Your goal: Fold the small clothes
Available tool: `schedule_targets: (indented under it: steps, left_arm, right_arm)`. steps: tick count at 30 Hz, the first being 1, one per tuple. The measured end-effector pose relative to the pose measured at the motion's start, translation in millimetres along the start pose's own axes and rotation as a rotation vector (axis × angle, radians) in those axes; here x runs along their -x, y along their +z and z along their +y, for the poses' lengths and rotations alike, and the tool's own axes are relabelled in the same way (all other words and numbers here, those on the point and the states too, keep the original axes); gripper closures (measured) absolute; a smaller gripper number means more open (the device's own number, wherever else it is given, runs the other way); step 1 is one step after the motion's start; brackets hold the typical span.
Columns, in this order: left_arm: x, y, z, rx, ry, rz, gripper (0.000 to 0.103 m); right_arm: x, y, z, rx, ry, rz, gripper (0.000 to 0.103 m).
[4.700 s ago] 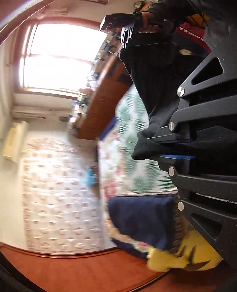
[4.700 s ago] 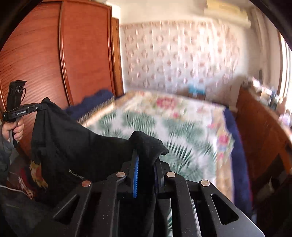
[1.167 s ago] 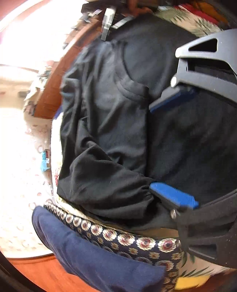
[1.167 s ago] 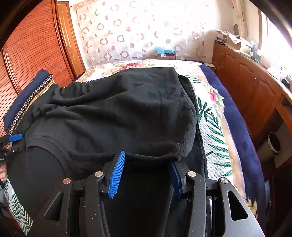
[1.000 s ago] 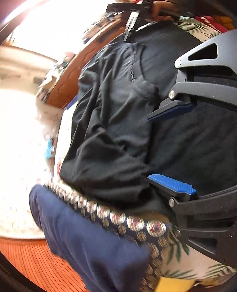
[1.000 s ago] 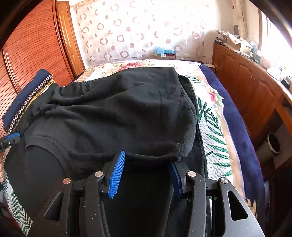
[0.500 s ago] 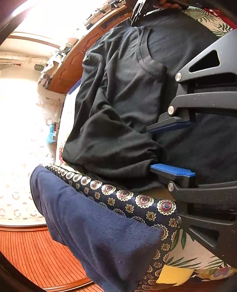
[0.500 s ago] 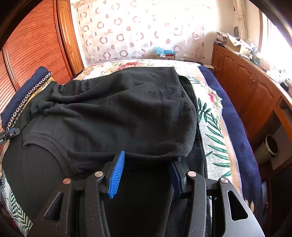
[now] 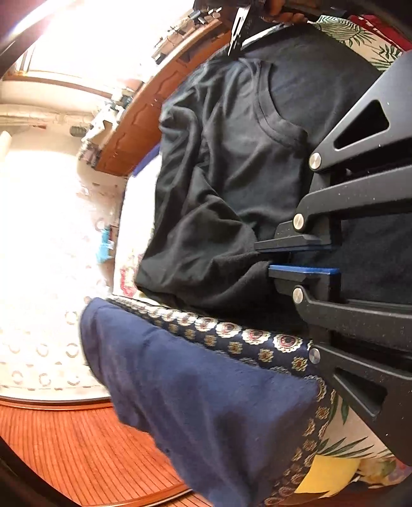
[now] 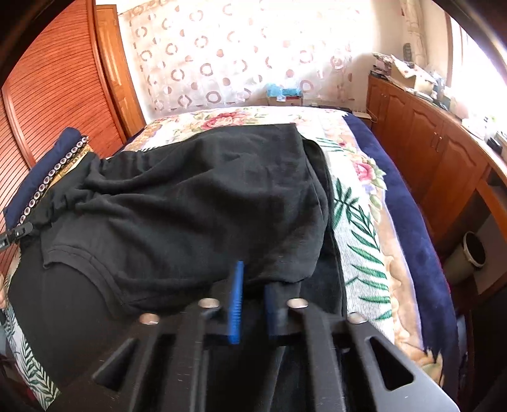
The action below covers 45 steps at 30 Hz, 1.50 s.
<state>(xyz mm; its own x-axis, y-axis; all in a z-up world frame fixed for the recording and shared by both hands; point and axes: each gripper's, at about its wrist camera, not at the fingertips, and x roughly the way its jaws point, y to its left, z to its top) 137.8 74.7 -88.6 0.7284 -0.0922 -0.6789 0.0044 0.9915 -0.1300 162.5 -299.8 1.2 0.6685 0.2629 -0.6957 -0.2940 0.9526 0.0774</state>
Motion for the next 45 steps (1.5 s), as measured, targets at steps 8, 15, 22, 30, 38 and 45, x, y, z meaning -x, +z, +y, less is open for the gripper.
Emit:
schedule_targets:
  steps: [8,15,22,30,38,45]
  left_arm:
    - [50,9,-8,-0.001,-0.052,-0.108,0.096]
    - [92,2,-4,0.000,-0.090,-0.158,0.096]
    - [111,-26,4,0.007,-0.089,-0.133,0.096]
    - [99,-45,11,0.016,-0.054,-0.075,0.096]
    - [75,-63,7,-0.005,-0.007,-0.005,0.096]
    - [73,-70,3,-0.026,0.030,0.001,0.096]
  right_arm:
    - [43,6,9,0.032,0.037,-0.157,0.100]
    - [89,-4,5,0.046,0.063,-0.237,0.100]
    - [120,-38,0,0.044,0.075,-0.242,0.100]
    - [125,-66,-9,0.024,0.084,-0.202,0.100]
    - [81,-90,-20,-0.009,0.046,-0.085,0.100]
    - [75,-89,-14,-0.005,0.020,-0.080,0.100]
